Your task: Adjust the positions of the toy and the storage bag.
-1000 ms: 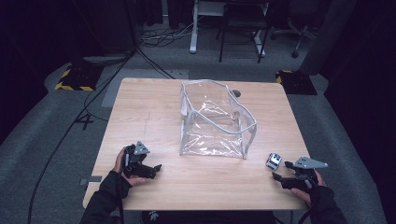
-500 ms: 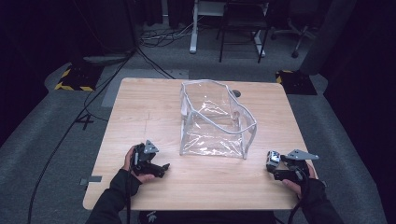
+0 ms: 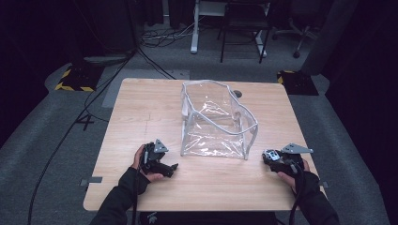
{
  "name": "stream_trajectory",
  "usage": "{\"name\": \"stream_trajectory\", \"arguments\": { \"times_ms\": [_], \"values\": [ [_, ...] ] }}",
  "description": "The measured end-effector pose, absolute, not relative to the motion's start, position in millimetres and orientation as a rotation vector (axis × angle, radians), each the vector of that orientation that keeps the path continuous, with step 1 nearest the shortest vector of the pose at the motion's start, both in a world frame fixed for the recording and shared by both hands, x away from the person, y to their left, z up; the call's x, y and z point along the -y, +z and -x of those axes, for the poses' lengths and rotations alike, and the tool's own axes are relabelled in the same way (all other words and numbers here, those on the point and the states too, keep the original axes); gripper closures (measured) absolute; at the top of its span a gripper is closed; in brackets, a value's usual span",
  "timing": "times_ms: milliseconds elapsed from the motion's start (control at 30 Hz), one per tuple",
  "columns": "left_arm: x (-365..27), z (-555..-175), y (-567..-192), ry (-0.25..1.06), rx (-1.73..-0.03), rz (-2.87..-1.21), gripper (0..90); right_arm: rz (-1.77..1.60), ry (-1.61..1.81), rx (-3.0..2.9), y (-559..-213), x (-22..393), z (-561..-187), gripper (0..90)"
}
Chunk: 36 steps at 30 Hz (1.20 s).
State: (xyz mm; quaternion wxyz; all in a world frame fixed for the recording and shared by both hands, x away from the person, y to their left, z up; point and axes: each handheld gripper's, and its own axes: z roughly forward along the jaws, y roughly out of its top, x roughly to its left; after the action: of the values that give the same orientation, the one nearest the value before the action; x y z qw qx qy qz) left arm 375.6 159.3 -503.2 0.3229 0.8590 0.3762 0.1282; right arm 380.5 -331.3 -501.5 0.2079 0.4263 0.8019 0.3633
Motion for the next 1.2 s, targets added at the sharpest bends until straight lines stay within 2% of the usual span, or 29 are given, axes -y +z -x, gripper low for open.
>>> {"name": "stream_trajectory", "arguments": {
  "times_ms": [33, 633, 1200],
  "values": [
    [-159, -376, -503, 0.337, -0.987, -2.254, 0.6, -1.183, 1.022, -2.23, -502, 330, -382, 47.4],
    [-160, -374, -503, 0.336, -0.985, -2.255, 1.5, -1.107, 1.025, -2.266, -501, 322, -406, 48.2],
    [-161, -373, -503, 0.354, -0.987, -2.249, 1.5, -1.164, 1.056, -2.246, -497, 308, -455, 48.3]
  ]
}}
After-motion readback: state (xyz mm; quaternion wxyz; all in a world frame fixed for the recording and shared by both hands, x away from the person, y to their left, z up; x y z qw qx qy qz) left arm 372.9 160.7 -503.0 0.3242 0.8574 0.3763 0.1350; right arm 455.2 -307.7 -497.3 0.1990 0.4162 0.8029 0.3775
